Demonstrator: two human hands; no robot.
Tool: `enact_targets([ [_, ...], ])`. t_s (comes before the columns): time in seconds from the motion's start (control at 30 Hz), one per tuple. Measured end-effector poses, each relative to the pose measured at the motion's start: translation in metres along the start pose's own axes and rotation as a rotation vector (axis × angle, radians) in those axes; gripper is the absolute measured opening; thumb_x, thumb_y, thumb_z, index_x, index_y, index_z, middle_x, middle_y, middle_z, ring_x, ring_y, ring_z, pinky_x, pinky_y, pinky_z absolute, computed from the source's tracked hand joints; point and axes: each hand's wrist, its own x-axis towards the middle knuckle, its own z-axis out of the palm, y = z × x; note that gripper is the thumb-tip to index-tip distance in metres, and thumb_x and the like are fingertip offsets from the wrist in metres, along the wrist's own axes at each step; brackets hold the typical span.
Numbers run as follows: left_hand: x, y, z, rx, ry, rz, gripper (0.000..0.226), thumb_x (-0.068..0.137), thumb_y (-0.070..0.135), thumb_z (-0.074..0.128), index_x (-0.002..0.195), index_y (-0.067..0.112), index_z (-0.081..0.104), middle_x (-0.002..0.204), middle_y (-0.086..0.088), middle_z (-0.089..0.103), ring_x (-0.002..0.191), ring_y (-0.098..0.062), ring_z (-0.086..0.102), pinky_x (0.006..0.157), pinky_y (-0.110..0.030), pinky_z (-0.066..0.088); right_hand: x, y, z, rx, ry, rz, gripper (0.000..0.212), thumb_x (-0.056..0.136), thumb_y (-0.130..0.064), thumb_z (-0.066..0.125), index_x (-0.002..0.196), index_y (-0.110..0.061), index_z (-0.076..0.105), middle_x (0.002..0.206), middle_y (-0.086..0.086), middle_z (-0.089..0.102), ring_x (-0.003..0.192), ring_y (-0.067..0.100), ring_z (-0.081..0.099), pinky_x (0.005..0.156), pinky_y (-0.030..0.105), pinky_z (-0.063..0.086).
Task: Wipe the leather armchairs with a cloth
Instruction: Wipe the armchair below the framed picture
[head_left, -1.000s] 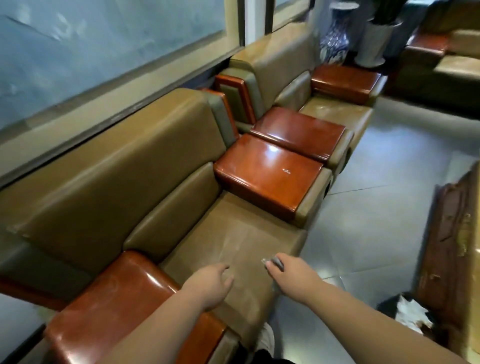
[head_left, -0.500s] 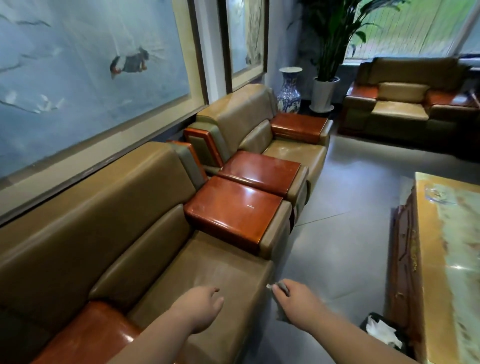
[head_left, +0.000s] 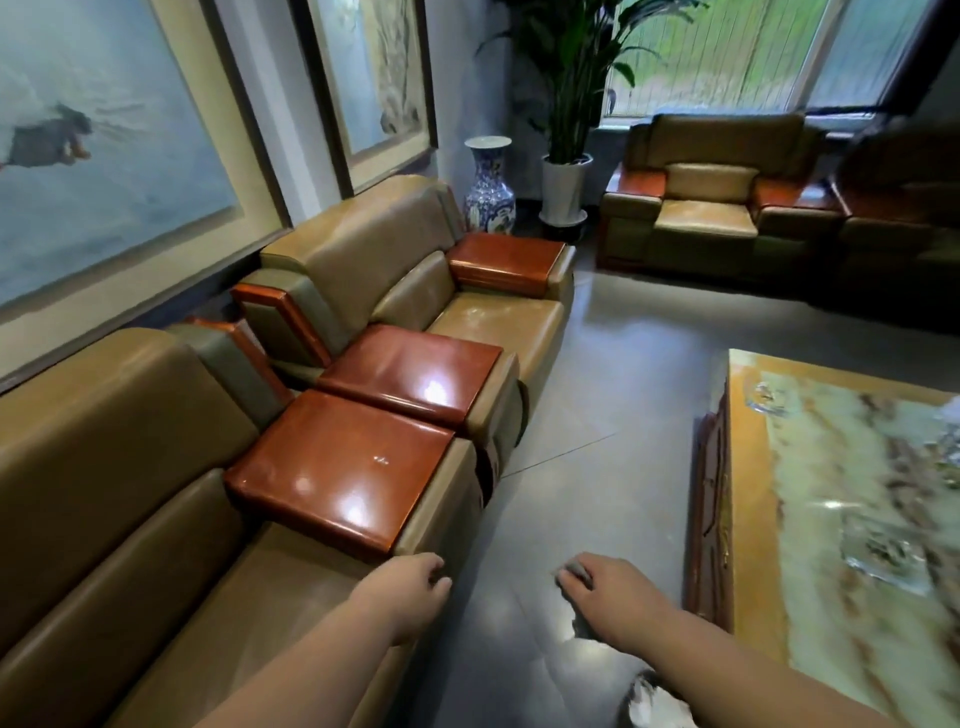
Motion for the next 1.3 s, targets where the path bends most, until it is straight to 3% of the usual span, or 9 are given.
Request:
enact_targets([
  [0.1,0.032,0.034,-0.006,0.058,-0.028,0.041,0.048,0.105,0.052,0.049,0.148,0.033,0.056,0.141,0.007,0.065,0.127,-0.016,0.062,0.109,-0.035,0.051,0.033,0.023,-0.027,0.155,-0.011,0.073,0.037,0.099,-0.055,0.054,0.084,-0.023,0.064,0.076,-0.002,0.071,0.062,0.011,0.072,0.060,0.028,0.055],
  [0.2,0.072,0.051,-0.018,0.092,-0.032,0.061,0.047,0.104,0.053,0.050,0.147,0.034,0.056,0.141,0.008,0.064,0.128,-0.015,0.061,0.109,-0.036,0.051,0.071,0.034,-0.043,0.191,-0.006,0.102,0.035,0.099,-0.054,0.055,0.083,-0.024,0.063,0.078,-0.004,0.071,0.060,0.007,0.073,0.055,0.022,0.052],
  [0.47,0.227,0.057,-0.092,0.104,-0.040,0.085,0.044,0.104,0.052,0.053,0.144,0.036,0.058,0.134,0.009,0.067,0.121,-0.013,0.064,0.102,-0.031,0.054,0.204,0.028,-0.102,0.212,-0.015,0.168,0.035,0.099,-0.054,0.055,0.087,-0.023,0.064,0.079,-0.005,0.072,0.064,0.010,0.074,0.076,0.043,0.063],
  [0.77,0.389,0.077,-0.191,0.233,-0.149,0.158,0.046,0.105,0.050,0.045,0.140,0.027,0.062,0.140,0.001,0.065,0.129,-0.024,0.061,0.108,-0.040,0.050,0.339,-0.001,-0.168,0.210,-0.020,0.233,0.037,0.099,-0.057,0.057,0.091,-0.022,0.065,0.086,-0.006,0.071,0.068,0.009,0.075,0.073,0.038,0.064],
  [0.97,0.456,0.088,-0.223,0.238,-0.166,0.169,0.043,0.107,0.047,0.047,0.137,0.020,0.063,0.133,-0.002,0.069,0.123,-0.025,0.063,0.105,-0.039,0.051,0.416,0.002,-0.183,0.266,-0.053,0.255,0.041,0.098,-0.059,0.056,0.089,-0.019,0.063,0.084,-0.006,0.070,0.066,0.011,0.076,0.074,0.037,0.064],
  [1.17,0.520,0.094,-0.235,0.261,-0.195,0.092,0.045,0.107,0.047,0.042,0.136,0.021,0.063,0.134,0.000,0.067,0.124,-0.024,0.062,0.103,-0.037,0.050,0.505,0.028,-0.203,0.118,-0.097,0.208,0.037,0.099,-0.059,0.052,0.088,-0.025,0.064,0.083,-0.011,0.069,0.069,-0.001,0.071,0.057,0.017,0.047],
  [1.3,0.571,0.105,-0.257,0.212,-0.144,-0.011,0.049,0.101,0.054,0.044,0.140,0.030,0.061,0.137,0.003,0.068,0.126,-0.024,0.062,0.102,-0.035,0.051,0.576,0.046,-0.231,0.094,-0.176,0.146,0.041,0.099,-0.059,0.051,0.086,-0.022,0.061,0.079,-0.006,0.071,0.062,0.005,0.072,0.066,0.029,0.054],
])
